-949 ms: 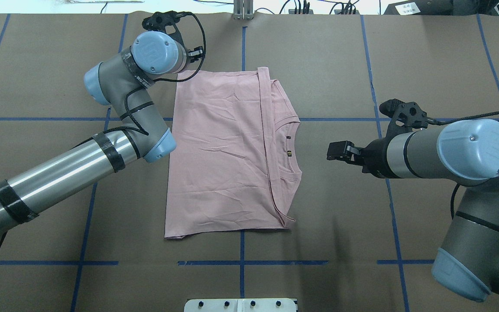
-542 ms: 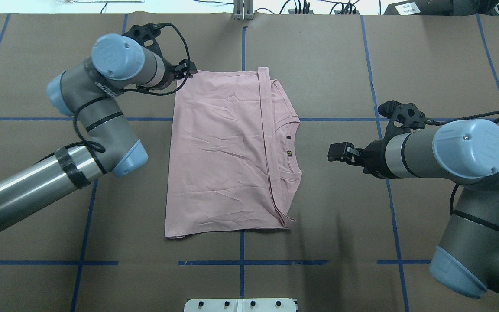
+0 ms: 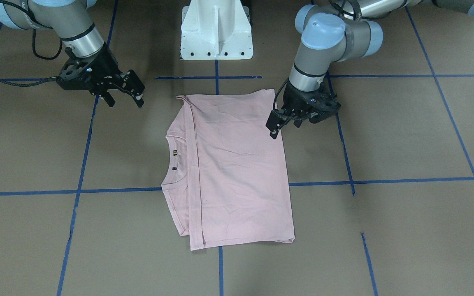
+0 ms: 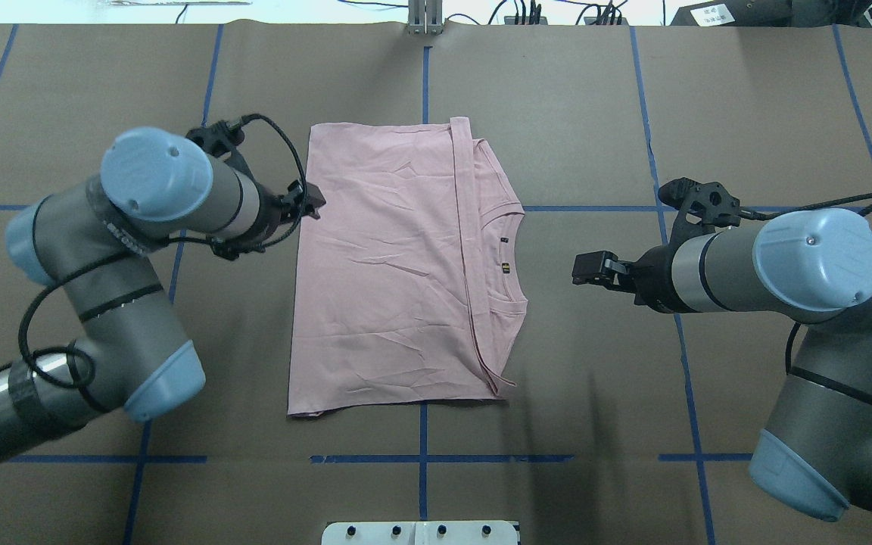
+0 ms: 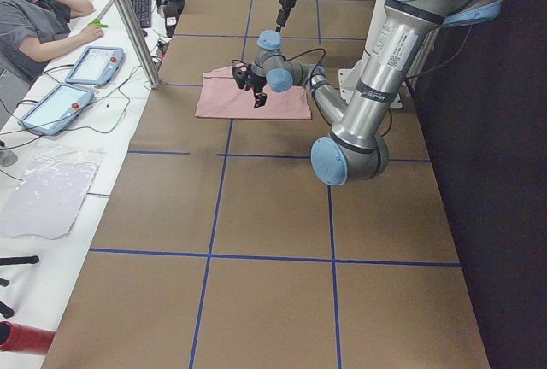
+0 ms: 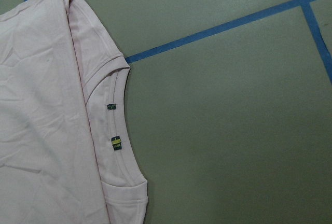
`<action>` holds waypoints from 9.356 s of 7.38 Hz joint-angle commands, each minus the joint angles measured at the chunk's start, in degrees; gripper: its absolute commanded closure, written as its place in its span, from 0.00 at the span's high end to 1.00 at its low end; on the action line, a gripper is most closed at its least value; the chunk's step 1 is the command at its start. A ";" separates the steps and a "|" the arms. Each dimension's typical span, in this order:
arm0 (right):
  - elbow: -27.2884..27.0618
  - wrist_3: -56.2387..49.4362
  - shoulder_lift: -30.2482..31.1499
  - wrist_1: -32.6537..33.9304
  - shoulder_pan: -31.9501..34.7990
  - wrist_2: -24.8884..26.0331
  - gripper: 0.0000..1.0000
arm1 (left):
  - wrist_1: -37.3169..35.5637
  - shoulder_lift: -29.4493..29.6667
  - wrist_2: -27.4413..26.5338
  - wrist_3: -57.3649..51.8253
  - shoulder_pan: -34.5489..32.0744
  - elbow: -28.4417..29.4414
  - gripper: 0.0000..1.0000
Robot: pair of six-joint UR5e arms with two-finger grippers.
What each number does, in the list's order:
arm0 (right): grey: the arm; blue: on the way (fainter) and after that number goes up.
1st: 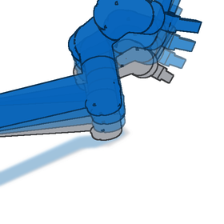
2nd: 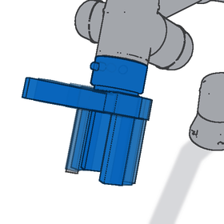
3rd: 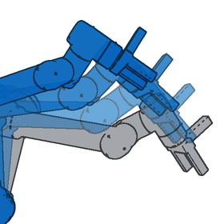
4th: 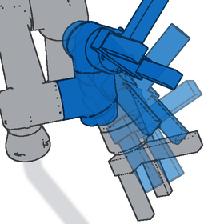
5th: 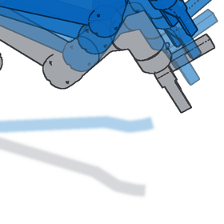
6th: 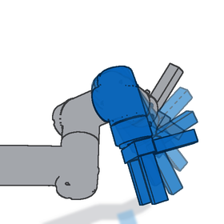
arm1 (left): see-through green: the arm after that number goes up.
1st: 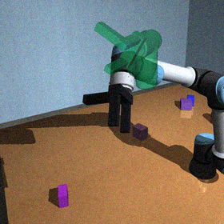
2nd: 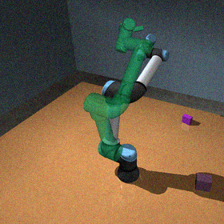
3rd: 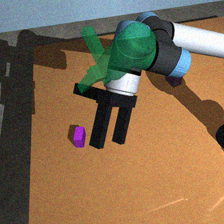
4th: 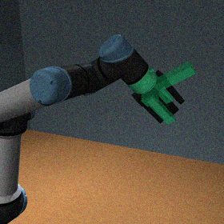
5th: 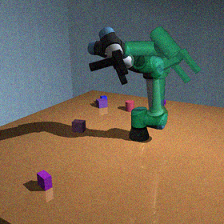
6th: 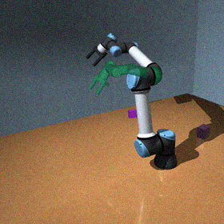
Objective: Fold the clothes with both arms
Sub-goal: 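Move the left gripper down to the shirt's corner nearest the robot, then move the right gripper to the shirt's other near corner and grasp it, then lift the near edge with both grippers and fold it away from the robot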
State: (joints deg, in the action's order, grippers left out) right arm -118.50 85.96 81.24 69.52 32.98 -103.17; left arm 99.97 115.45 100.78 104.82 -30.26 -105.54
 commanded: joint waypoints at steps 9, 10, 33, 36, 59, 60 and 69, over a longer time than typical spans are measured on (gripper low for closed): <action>-0.06 -0.01 -0.03 0.00 -0.11 0.16 1.00 | -7.86 -2.51 -6.03 16.12 15.15 -2.30 0.97; -0.07 -0.01 -0.12 0.00 -0.11 0.16 1.00 | -7.77 -3.29 -6.03 16.12 15.23 -2.30 0.96; 21.91 22.67 -24.46 16.95 -14.43 4.03 1.00 | -7.68 -3.13 -6.56 14.71 14.71 -7.31 0.00; 20.94 22.58 -24.46 18.98 -14.43 3.77 1.00 | -7.68 -3.13 -6.56 14.71 14.70 -7.31 0.00; 5.63 18.81 -17.51 15.06 -11.39 3.68 0.00 | -18.06 -3.83 -6.29 5.06 16.22 -22.96 0.00; 8.34 19.06 -17.69 9.90 -9.70 3.77 0.00 | -16.23 -3.83 -6.29 3.39 14.02 -21.57 0.00; 54.69 11.16 -45.81 -3.69 8.15 3.50 1.00 | 22.60 11.64 -3.22 -12.09 -14.56 29.05 1.00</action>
State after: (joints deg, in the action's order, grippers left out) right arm -67.68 99.19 37.80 67.29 39.85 -99.67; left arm 116.07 125.83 97.31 94.73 -43.61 -82.85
